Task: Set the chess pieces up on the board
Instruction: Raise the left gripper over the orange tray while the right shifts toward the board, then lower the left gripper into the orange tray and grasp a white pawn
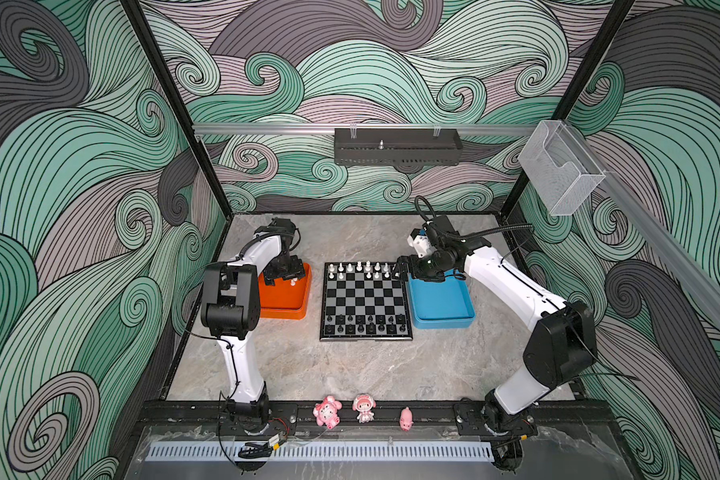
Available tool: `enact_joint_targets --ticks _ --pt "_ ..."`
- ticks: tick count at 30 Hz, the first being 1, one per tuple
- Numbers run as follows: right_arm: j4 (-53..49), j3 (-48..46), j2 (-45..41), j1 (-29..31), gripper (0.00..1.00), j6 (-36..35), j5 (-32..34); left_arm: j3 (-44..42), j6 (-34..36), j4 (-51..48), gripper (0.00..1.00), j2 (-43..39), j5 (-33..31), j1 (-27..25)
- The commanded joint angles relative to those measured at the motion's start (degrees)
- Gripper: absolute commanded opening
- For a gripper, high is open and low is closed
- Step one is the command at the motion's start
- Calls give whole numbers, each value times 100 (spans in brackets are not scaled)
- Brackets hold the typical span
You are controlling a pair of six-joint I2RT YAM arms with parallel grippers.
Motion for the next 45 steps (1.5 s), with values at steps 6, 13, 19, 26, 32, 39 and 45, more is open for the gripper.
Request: enact_joint_targets --ticks 6,13,19,26,32,39,45 --pt "17 -115 -2 -236 99 -195 26 408 -77 48 57 319 -75 12" --pt "25 -168 32 -366 99 -255 -33 516 -68 46 44 475 -31 -4" --pt "23 -150 75 -420 99 -259 -70 569 -69 57 40 570 4 -23" --pt "20 -173 92 -461 99 -265 -85 667 -60 37 35 681 57 -67" --pt "17 -167 112 -467 99 -265 -96 684 -51 28 28 702 66 -120" --pt "23 -177 117 -481 99 -265 -98 627 -51 19 24 685 62 -158" --pt "18 -188 108 -480 99 -263 -113 596 -50 2 20 650 27 -182"
